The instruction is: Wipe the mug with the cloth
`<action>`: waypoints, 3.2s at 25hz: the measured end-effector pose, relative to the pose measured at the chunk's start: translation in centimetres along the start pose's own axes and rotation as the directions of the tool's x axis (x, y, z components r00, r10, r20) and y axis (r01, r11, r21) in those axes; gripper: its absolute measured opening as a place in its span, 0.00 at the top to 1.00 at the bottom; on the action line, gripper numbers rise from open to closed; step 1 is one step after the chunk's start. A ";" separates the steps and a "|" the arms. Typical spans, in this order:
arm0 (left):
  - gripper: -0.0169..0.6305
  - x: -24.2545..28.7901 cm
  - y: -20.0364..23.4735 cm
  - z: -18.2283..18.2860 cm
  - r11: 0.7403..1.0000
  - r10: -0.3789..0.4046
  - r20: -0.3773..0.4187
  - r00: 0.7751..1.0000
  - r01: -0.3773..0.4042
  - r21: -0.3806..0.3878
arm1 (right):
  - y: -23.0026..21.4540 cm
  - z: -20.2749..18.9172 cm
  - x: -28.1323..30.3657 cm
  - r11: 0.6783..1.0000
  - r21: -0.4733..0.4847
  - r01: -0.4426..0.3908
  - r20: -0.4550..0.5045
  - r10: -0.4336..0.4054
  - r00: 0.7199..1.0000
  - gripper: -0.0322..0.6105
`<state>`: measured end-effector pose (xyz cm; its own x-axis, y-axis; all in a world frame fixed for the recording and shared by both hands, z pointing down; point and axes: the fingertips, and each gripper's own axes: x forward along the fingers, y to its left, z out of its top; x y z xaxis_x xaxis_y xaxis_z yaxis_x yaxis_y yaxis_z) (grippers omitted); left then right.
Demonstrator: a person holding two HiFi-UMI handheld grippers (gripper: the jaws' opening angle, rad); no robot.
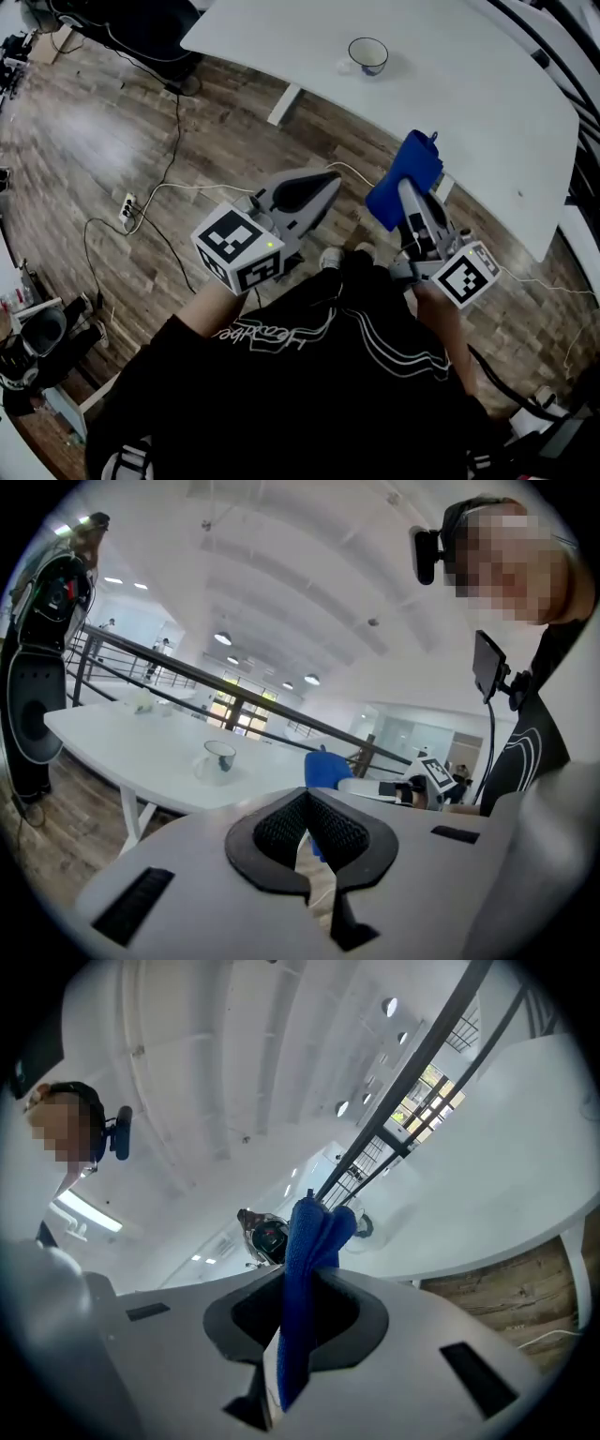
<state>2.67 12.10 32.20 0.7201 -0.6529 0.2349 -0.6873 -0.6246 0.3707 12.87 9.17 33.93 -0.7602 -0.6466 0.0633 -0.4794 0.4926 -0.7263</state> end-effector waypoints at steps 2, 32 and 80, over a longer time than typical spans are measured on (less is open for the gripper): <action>0.96 1.1 1.5 0.6 1.000 0.015 0.002 1.000 -0.015 -0.008 | -0.9 1.1 1.5 1.000 0.023 -0.017 0.007 0.017 1.000 0.88; 0.89 14.7 21.2 4.1 0.985 -0.080 -0.221 0.972 0.111 0.135 | -10.7 6.7 16.5 0.964 0.258 0.069 0.124 -0.104 0.987 0.88; 0.86 17.2 25.0 -0.4 0.964 -0.192 -0.319 0.928 0.239 0.114 | -17.8 1.3 21.5 0.759 0.635 0.143 0.267 -0.389 0.882 0.88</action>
<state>-2.06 -14.61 45.85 0.8307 -0.3490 0.4337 -0.5016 -0.8072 0.3111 5.67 -14.24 47.30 -0.3663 -0.9174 0.1555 -0.1943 -0.0880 -0.9770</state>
